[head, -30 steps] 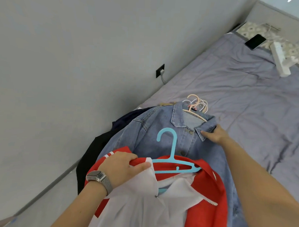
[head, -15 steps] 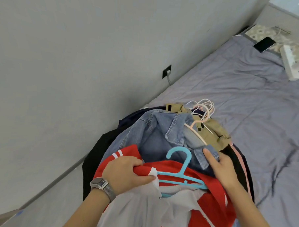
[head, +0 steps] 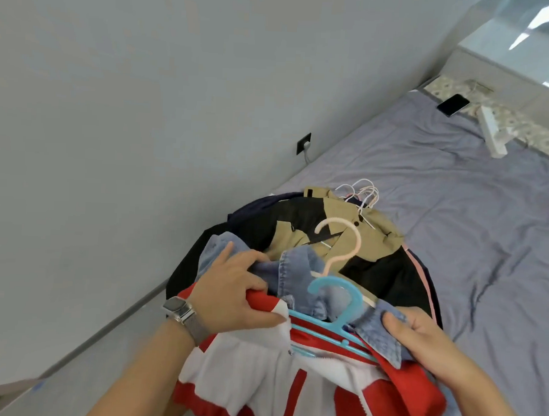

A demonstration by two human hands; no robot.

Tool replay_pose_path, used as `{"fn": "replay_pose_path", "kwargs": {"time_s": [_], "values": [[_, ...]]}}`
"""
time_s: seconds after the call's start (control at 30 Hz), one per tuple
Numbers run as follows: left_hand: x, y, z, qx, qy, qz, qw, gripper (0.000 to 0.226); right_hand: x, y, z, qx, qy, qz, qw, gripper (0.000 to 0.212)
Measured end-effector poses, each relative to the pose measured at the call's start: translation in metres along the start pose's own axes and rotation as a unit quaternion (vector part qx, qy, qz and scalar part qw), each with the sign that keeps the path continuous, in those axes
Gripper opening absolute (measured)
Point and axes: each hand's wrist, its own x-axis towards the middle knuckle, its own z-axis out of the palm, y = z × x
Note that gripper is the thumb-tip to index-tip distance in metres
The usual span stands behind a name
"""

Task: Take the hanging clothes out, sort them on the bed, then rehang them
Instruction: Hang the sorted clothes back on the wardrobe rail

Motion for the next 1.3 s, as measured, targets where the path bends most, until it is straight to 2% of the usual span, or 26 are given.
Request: {"fn": "replay_pose_path", "kwargs": {"time_s": [0.03, 0.07, 0.13, 0.27, 0.4, 0.57, 0.7, 0.9, 1.07, 1.13, 1.23, 1.3], "values": [[-0.015, 0.001, -0.001, 0.001, -0.003, -0.012, 1.000, 0.049, -0.008, -0.001, 0.010, -0.020, -0.007, -0.004, 1.000, 0.080], [-0.032, 0.002, 0.000, -0.001, 0.000, -0.025, 1.000, 0.059, -0.016, -0.003, 0.020, -0.039, -0.014, -0.013, 0.999, 0.080], [-0.070, 0.003, 0.004, -0.025, 0.025, -0.051, 0.998, 0.066, -0.030, -0.007, 0.043, -0.092, -0.016, -0.038, 0.995, 0.068], [-0.168, 0.005, 0.015, -0.112, 0.080, -0.110, 0.984, 0.065, -0.065, -0.025, 0.088, -0.247, -0.002, -0.125, 0.961, 0.052], [-0.285, 0.032, 0.020, -0.170, 0.173, -0.162, 0.956, 0.048, -0.122, -0.046, 0.151, -0.346, -0.116, -0.169, 0.916, 0.061], [-0.435, 0.063, 0.046, -0.173, 0.263, -0.226, 0.922, 0.042, -0.195, -0.025, 0.247, -0.464, -0.160, -0.220, 0.843, 0.070], [-0.545, 0.097, 0.082, -0.163, 0.296, -0.301, 0.892, 0.040, -0.252, 0.014, 0.322, -0.490, -0.163, -0.277, 0.810, 0.046], [-0.659, 0.150, 0.099, -0.058, 0.337, -0.403, 0.849, 0.047, -0.313, 0.038, 0.385, -0.461, -0.257, -0.353, 0.773, 0.030], [-0.707, 0.215, 0.095, 0.071, 0.393, -0.455, 0.796, 0.050, -0.357, 0.035, 0.415, -0.440, -0.306, -0.412, 0.737, 0.034], [-0.723, 0.245, 0.098, 0.104, 0.410, -0.486, 0.765, 0.052, -0.381, 0.033, 0.430, -0.448, -0.300, -0.448, 0.713, 0.025], [-0.748, 0.286, 0.113, 0.113, 0.426, -0.555, 0.705, 0.055, -0.411, 0.034, 0.462, -0.468, -0.327, -0.528, 0.629, 0.022], [-0.769, 0.312, 0.131, 0.093, 0.443, -0.592, 0.667, 0.054, -0.433, 0.036, 0.483, -0.482, -0.402, -0.509, 0.590, 0.022]]}}
